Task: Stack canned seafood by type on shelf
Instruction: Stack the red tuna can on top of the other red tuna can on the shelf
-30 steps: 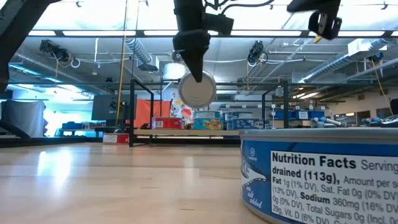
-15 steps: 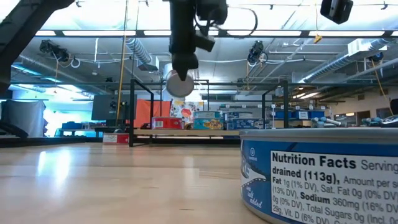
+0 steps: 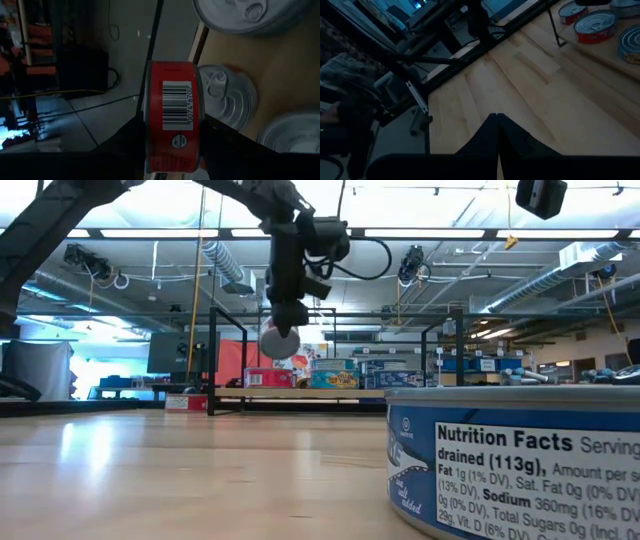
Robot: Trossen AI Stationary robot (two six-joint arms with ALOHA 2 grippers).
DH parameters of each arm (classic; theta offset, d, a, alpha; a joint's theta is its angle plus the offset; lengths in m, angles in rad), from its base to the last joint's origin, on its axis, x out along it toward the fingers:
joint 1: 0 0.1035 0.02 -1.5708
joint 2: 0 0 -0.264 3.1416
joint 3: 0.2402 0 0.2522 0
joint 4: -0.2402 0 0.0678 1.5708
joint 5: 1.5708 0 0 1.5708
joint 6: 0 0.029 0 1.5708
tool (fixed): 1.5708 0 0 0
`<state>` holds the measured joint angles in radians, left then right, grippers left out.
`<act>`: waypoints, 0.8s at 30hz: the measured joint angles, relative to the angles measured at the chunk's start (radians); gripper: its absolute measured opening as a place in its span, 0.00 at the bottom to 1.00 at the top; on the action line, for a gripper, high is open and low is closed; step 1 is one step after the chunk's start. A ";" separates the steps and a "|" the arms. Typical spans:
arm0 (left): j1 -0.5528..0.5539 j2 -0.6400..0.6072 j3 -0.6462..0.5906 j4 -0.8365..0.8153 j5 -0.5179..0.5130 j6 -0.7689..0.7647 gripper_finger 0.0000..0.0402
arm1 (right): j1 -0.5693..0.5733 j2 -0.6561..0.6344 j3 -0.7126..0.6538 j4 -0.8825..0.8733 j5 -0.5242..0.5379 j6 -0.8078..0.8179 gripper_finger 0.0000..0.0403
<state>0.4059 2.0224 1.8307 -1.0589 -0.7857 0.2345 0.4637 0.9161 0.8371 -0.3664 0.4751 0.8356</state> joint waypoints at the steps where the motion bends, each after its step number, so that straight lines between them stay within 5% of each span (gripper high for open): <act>1: 0.004 0.000 -0.010 0.016 0.009 0.005 0.37 | 0.000 0.000 0.000 0.000 0.003 0.000 0.03; 9: 0.013 0.000 -0.071 0.047 0.036 0.021 0.37 | -0.006 0.045 0.000 0.016 0.219 -0.085 0.02; 24: 0.035 0.013 -0.070 0.093 0.035 0.023 0.37 | -0.015 0.098 -0.001 0.057 0.234 -0.111 0.02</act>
<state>0.4404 2.0358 1.7603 -0.9658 -0.7507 0.2577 0.4488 1.0145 0.8360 -0.3096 0.7090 0.7244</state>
